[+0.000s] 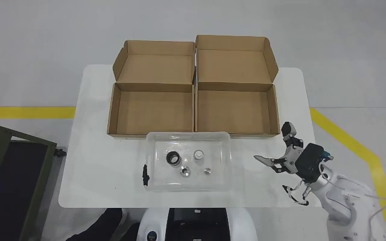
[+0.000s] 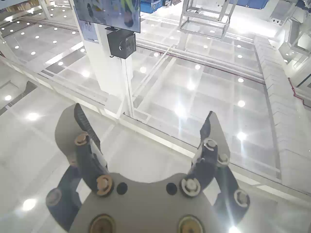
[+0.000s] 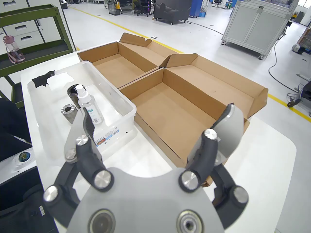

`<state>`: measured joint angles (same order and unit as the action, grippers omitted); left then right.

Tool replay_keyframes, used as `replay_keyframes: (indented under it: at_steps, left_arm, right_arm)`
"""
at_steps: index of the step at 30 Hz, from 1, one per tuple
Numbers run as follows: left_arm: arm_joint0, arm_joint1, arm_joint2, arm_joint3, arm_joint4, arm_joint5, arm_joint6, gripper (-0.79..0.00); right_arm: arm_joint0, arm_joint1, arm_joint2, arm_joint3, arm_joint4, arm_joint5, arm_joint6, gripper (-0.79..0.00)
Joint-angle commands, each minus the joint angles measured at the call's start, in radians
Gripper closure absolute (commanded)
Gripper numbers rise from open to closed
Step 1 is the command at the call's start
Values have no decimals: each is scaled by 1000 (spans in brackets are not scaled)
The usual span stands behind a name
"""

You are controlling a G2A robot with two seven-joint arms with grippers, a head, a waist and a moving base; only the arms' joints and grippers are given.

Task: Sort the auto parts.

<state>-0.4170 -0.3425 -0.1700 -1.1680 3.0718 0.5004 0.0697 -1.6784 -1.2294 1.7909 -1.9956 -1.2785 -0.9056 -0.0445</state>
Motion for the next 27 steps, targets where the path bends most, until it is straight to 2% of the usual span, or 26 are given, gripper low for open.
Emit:
replay_keyframes:
  at_steps: [1,27]
  left_arm:
    - [0,0,0,0,0,0,0,-785]
    - [0,0,0,0,0,0,0,-785]
  right_arm:
    - [0,0,0,0,0,0,0,-784]
    - [5,1,-15,-12,-9,10,16,-785]
